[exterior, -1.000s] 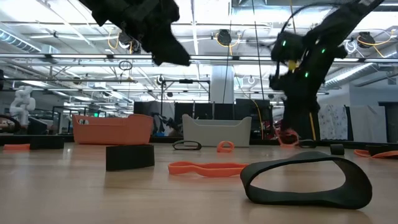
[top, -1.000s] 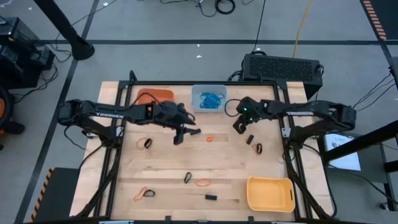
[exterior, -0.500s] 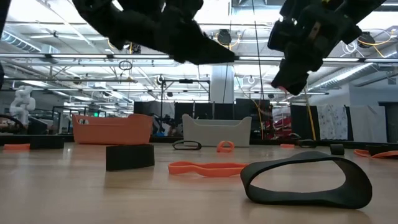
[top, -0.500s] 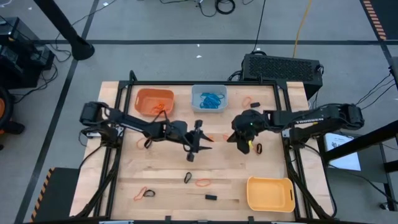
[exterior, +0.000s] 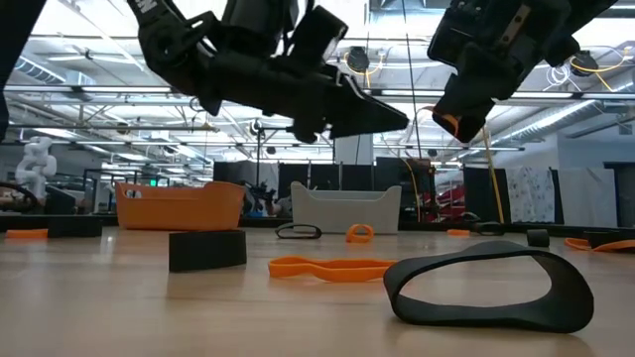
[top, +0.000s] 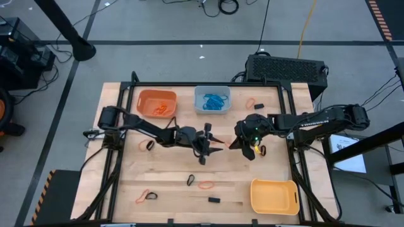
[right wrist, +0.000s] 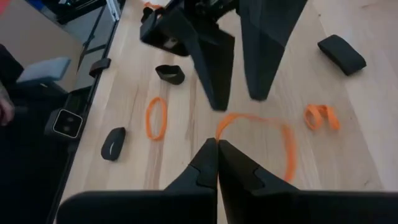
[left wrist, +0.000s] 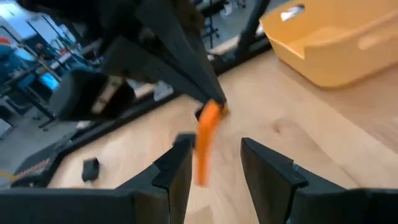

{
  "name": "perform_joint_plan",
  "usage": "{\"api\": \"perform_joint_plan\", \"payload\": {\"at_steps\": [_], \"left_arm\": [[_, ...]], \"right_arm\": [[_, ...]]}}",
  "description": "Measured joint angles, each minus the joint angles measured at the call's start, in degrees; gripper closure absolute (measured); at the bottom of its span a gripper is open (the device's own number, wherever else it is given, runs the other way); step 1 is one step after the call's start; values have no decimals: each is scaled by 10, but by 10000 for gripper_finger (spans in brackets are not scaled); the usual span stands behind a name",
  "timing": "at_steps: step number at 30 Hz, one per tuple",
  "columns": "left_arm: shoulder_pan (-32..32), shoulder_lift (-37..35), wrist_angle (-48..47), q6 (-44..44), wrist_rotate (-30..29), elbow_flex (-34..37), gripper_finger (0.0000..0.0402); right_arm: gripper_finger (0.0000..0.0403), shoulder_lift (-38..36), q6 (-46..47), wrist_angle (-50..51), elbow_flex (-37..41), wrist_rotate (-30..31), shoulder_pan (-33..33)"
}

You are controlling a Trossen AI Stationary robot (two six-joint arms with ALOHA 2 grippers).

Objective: Sort rubber bands into baskets
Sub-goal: Put the orange rubberband into the orange bin

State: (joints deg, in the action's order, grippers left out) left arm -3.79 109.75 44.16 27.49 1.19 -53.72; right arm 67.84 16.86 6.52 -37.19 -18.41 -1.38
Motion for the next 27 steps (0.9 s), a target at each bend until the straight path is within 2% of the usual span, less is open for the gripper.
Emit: {"api": "perform_joint_plan", "payload": {"at_steps": [10,22,27], "left_arm": [[4,16,-17,3,-8,-43,256],[4,16,-46,-1,-6,-57,256],[4,16,-46,0,-6,-57,286]], "right_arm": [[402,0,-6,-8,0,0,0],[402,0,-18,-23,0,3,0],[402,0,-30,-25,0,5,0]]}}
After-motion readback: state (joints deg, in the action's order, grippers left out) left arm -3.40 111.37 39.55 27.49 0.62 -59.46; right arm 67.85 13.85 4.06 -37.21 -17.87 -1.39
